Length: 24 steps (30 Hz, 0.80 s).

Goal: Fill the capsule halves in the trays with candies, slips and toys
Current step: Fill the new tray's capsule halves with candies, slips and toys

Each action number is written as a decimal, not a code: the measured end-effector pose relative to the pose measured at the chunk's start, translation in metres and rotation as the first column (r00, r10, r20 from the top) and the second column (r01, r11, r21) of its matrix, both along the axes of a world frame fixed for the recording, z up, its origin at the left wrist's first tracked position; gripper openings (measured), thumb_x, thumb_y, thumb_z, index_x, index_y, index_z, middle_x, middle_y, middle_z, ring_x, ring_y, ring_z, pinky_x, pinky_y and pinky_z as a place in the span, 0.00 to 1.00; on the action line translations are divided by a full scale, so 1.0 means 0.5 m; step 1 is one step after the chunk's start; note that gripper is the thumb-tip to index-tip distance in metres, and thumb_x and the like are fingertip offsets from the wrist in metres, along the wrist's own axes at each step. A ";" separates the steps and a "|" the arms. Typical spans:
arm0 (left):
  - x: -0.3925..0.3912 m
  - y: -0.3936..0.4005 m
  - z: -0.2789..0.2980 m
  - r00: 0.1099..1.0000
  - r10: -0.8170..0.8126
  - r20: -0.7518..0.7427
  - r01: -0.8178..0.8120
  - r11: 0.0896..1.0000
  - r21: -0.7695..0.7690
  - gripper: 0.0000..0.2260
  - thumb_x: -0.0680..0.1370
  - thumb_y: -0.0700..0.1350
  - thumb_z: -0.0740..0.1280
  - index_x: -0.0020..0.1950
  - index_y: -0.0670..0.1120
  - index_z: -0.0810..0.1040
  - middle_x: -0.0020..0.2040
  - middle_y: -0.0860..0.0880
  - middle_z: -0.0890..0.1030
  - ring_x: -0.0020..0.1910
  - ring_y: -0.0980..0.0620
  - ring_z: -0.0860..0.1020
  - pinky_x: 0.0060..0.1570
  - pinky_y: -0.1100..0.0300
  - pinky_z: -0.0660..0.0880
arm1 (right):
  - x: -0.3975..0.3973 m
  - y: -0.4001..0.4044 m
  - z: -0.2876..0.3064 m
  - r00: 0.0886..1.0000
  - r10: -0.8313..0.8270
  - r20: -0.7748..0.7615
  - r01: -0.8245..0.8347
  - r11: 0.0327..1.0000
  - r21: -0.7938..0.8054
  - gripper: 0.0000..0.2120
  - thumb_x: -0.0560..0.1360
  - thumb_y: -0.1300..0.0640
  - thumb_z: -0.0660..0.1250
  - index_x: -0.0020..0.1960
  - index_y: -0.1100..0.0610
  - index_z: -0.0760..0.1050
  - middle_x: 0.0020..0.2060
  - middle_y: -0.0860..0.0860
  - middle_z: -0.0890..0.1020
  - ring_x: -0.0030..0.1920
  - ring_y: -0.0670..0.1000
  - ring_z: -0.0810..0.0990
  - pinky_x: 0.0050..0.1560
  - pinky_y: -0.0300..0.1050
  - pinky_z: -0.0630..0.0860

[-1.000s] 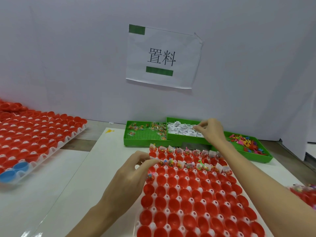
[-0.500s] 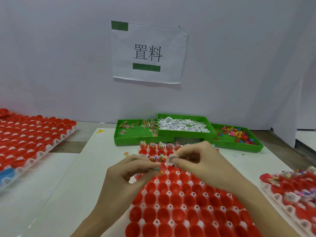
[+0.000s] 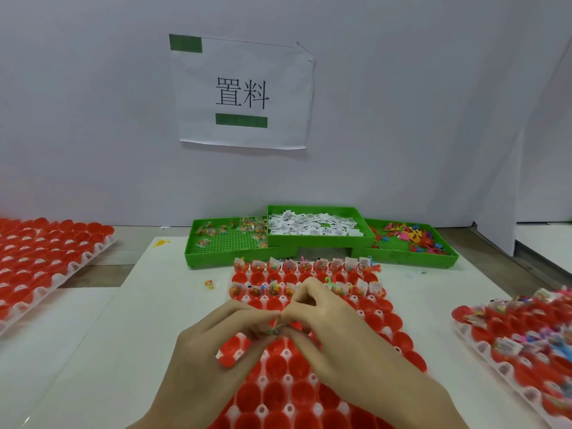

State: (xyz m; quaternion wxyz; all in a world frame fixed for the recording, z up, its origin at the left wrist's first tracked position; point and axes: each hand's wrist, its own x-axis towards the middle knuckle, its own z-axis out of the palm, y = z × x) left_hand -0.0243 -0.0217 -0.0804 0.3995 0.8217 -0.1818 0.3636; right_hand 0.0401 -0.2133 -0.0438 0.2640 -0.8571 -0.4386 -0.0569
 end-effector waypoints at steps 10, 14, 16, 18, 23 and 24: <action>0.002 0.012 0.010 0.998 -0.005 -0.058 0.003 0.999 -0.035 0.04 0.73 0.41 0.75 0.46 0.49 0.85 0.46 0.53 0.83 0.42 0.50 0.84 0.43 0.60 0.80 | 0.108 -0.094 0.079 0.968 -0.190 -0.162 0.218 0.960 0.174 0.07 0.79 0.55 0.70 0.51 0.44 0.84 0.45 0.40 0.83 0.46 0.41 0.81 0.44 0.31 0.74; 0.001 0.020 0.005 0.994 0.009 -0.108 -0.015 0.998 -0.054 0.12 0.72 0.34 0.78 0.47 0.50 0.84 0.46 0.54 0.86 0.42 0.52 0.85 0.46 0.60 0.81 | 0.263 -0.149 0.082 0.863 -0.494 -0.108 0.504 0.857 0.104 0.10 0.81 0.61 0.66 0.48 0.50 0.84 0.43 0.46 0.85 0.41 0.45 0.83 0.40 0.36 0.75; -0.002 0.020 0.004 0.992 0.012 -0.127 -0.018 0.999 -0.047 0.13 0.71 0.33 0.78 0.46 0.50 0.83 0.47 0.56 0.87 0.41 0.54 0.85 0.47 0.62 0.81 | 0.352 -0.175 0.063 0.765 -0.634 -0.116 0.640 0.768 0.019 0.11 0.81 0.64 0.63 0.52 0.56 0.84 0.49 0.55 0.86 0.47 0.55 0.85 0.47 0.44 0.79; -0.003 0.020 0.004 0.990 0.020 -0.136 -0.024 0.999 -0.029 0.14 0.70 0.34 0.78 0.46 0.51 0.82 0.44 0.56 0.86 0.40 0.54 0.85 0.46 0.64 0.80 | 0.422 -0.193 0.031 0.697 -0.712 -0.085 0.705 0.703 -0.097 0.13 0.81 0.68 0.62 0.59 0.61 0.82 0.58 0.59 0.84 0.57 0.59 0.83 0.59 0.49 0.78; -0.001 0.028 0.009 0.991 0.034 -0.126 -0.035 0.999 -0.009 0.11 0.71 0.41 0.81 0.44 0.51 0.81 0.38 0.55 0.84 0.36 0.55 0.84 0.43 0.64 0.80 | 0.504 -0.196 -0.025 0.782 -0.624 0.009 0.579 0.720 -0.382 0.33 0.77 0.77 0.58 0.79 0.56 0.65 0.76 0.57 0.69 0.76 0.59 0.67 0.74 0.52 0.66; 0.001 0.030 0.009 0.991 0.040 -0.125 -0.041 0.999 -0.002 0.11 0.71 0.41 0.81 0.44 0.51 0.81 0.38 0.56 0.84 0.36 0.55 0.84 0.43 0.64 0.80 | 0.514 -0.193 -0.028 0.793 -0.610 0.006 0.555 0.717 -0.422 0.36 0.76 0.78 0.57 0.80 0.54 0.63 0.78 0.56 0.66 0.77 0.59 0.65 0.75 0.52 0.64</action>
